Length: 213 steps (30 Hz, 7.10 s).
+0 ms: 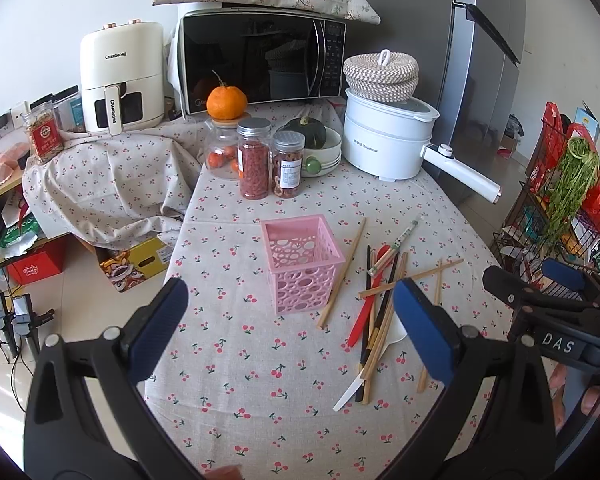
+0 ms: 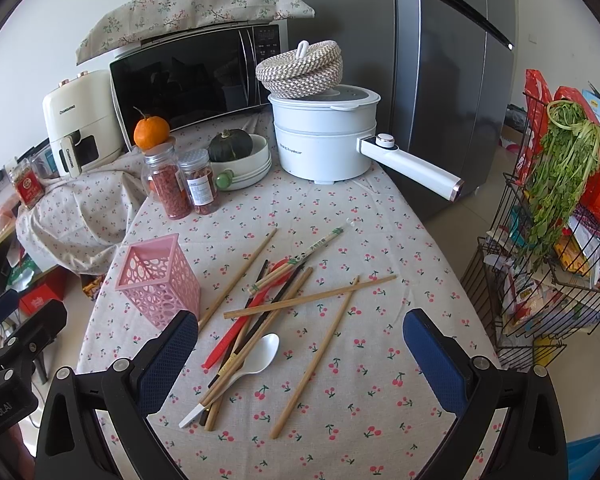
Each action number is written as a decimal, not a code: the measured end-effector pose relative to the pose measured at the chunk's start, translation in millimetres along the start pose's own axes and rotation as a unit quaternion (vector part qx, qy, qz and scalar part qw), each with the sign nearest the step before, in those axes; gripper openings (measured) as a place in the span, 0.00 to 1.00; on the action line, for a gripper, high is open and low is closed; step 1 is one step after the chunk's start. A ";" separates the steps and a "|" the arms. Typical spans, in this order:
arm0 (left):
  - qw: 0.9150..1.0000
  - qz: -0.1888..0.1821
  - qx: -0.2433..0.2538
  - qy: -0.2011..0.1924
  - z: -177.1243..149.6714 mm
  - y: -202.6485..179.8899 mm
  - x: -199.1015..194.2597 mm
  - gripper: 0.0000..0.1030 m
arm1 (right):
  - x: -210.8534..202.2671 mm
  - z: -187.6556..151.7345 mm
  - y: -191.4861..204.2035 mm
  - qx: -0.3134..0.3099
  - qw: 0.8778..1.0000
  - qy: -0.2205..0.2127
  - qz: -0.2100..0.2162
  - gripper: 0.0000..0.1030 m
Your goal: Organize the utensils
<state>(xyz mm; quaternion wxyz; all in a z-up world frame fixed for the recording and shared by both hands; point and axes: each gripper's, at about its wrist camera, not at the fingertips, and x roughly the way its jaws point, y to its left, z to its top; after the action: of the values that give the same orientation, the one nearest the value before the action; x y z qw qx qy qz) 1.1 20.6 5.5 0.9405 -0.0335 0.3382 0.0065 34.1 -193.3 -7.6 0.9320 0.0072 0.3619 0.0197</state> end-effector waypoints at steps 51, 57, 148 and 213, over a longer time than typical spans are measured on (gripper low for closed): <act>0.975 -0.096 0.120 0.160 52.6 -81.9 73.3 0.90 | 55.8 34.9 -96.7 0.096 0.991 0.085 -0.031 0.85; 0.941 -0.121 0.199 0.245 44.9 -143.6 140.9 0.60 | 83.3 23.7 -129.0 0.126 0.982 0.138 -0.019 0.65; 0.983 -0.182 0.004 -0.020 57.1 6.9 23.7 0.07 | 19.5 51.5 -53.2 0.082 0.992 -0.033 0.088 0.06; 0.991 -0.087 -0.041 0.094 48.0 64.3 117.6 0.60 | 149.0 86.7 80.2 0.091 0.959 0.076 0.259 0.18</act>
<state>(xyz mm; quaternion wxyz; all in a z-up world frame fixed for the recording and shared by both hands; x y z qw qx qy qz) 120.1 86.8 -36.2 0.8992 -0.1020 0.4207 -0.0643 199.9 -106.8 -41.8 0.8602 0.1838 0.4177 0.2277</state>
